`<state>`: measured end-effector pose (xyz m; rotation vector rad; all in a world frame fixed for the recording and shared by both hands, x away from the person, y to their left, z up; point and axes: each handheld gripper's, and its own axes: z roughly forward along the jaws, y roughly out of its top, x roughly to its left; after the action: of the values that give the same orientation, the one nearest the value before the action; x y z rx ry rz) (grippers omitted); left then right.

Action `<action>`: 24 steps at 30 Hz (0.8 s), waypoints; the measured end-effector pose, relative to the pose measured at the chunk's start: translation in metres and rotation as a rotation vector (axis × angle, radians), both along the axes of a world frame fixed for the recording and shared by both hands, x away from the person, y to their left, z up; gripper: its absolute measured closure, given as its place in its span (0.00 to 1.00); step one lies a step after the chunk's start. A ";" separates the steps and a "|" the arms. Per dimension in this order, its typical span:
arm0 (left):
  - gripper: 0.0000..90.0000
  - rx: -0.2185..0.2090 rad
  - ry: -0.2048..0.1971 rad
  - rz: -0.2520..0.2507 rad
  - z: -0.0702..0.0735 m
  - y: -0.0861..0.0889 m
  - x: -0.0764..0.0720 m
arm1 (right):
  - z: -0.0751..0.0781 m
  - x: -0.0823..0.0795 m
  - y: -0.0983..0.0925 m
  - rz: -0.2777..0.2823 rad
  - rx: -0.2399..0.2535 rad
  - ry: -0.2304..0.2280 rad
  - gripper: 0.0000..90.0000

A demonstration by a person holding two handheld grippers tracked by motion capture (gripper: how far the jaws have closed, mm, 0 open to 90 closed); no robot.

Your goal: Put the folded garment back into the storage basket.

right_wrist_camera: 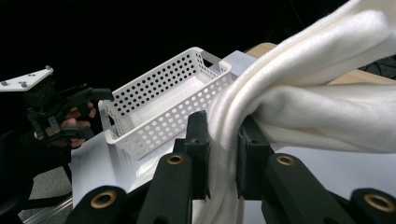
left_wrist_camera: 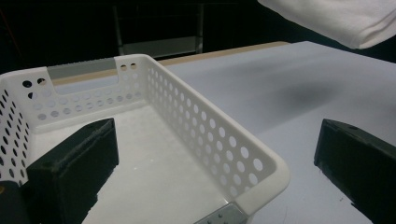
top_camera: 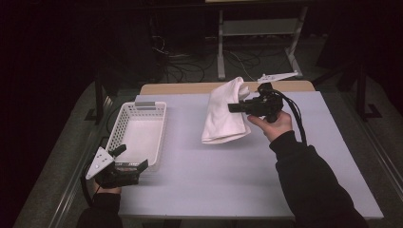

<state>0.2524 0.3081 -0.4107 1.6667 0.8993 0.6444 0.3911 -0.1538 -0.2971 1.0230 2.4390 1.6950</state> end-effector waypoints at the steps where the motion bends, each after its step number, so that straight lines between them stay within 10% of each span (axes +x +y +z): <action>1: 0.00 0.001 0.000 0.000 0.000 0.000 0.000 | 0.000 0.000 0.000 0.000 0.000 0.000 0.85; 24: 0.00 0.001 -0.003 0.001 0.000 0.000 0.000 | 0.021 0.007 0.028 0.034 -0.012 -0.030 0.85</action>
<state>0.2522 0.3084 -0.4106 1.6659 0.8980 0.6482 0.3980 -0.1261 -0.2765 0.9530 2.4588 1.6898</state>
